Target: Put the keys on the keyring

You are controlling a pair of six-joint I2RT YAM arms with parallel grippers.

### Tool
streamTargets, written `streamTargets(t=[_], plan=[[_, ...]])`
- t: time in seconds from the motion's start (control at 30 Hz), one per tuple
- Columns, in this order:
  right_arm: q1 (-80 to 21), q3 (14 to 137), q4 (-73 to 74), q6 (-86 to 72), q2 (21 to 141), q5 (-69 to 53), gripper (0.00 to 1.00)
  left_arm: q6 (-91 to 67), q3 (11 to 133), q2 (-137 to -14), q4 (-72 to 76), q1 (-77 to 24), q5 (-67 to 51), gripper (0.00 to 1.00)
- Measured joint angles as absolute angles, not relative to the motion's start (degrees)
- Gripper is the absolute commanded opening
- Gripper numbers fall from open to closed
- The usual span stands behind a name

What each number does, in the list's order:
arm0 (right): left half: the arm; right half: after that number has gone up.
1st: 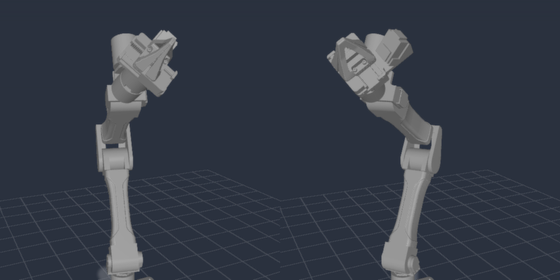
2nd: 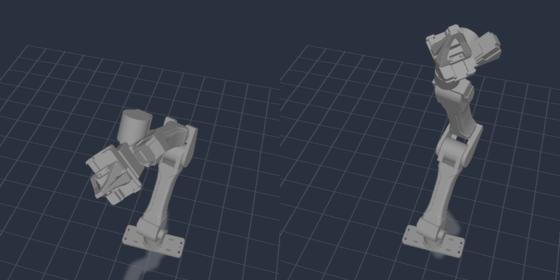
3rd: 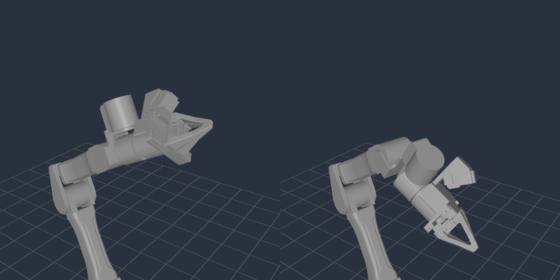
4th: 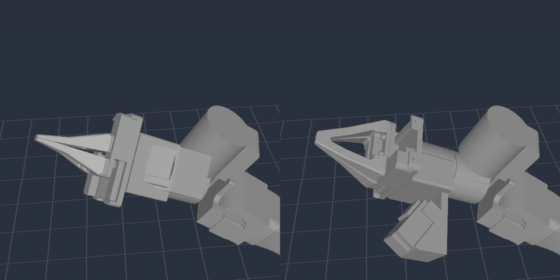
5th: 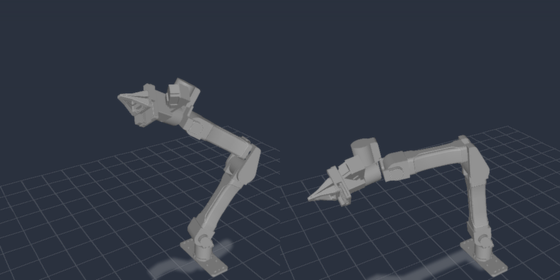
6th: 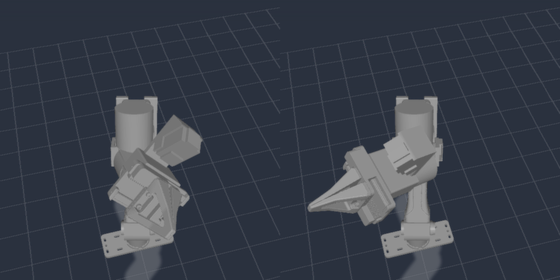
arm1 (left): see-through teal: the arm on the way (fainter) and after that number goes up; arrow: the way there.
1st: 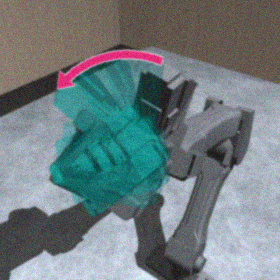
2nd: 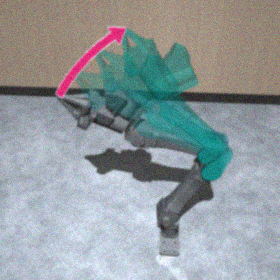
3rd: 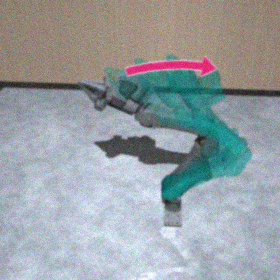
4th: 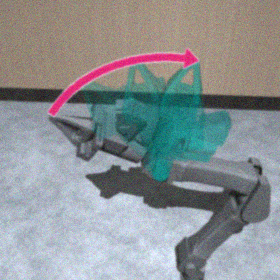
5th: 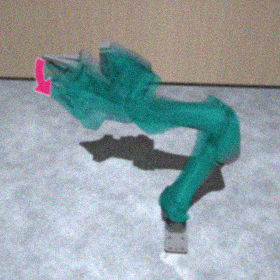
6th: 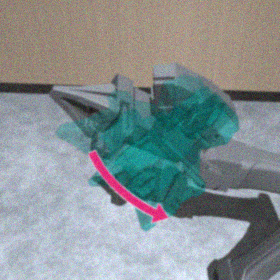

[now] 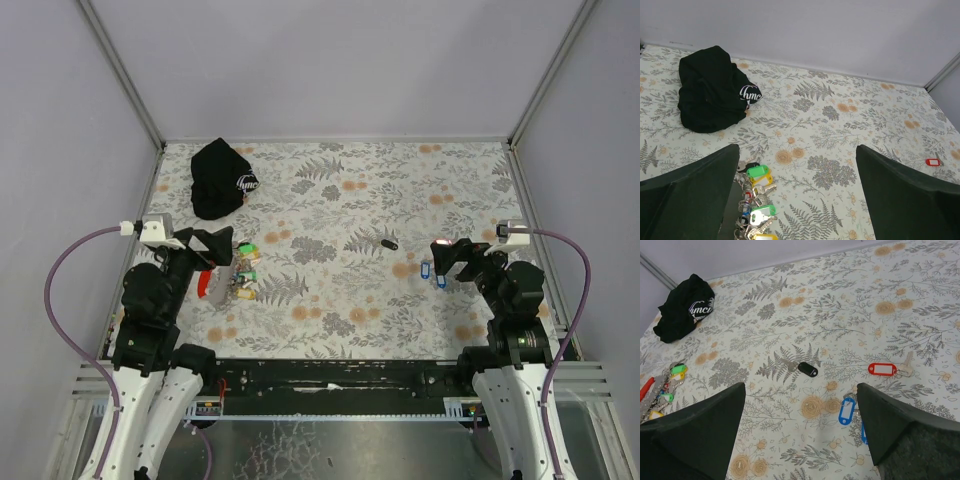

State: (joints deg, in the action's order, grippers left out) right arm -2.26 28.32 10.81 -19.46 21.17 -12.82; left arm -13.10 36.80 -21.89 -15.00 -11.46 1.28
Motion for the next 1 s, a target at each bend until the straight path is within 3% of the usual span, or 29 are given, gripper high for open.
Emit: streamTargets(t=[0.4,1.0], plan=[[-2.3,28.1,8.5,-18.9,21.2,-19.2,0.99,-13.2,36.9,-23.1,-15.2,-11.4,3.2,1.0],[-5.9,25.2,7.4,-20.9,20.8,-16.7,0.99,-23.4,39.7,-48.4,-21.5,-11.4,4.4,1.0]])
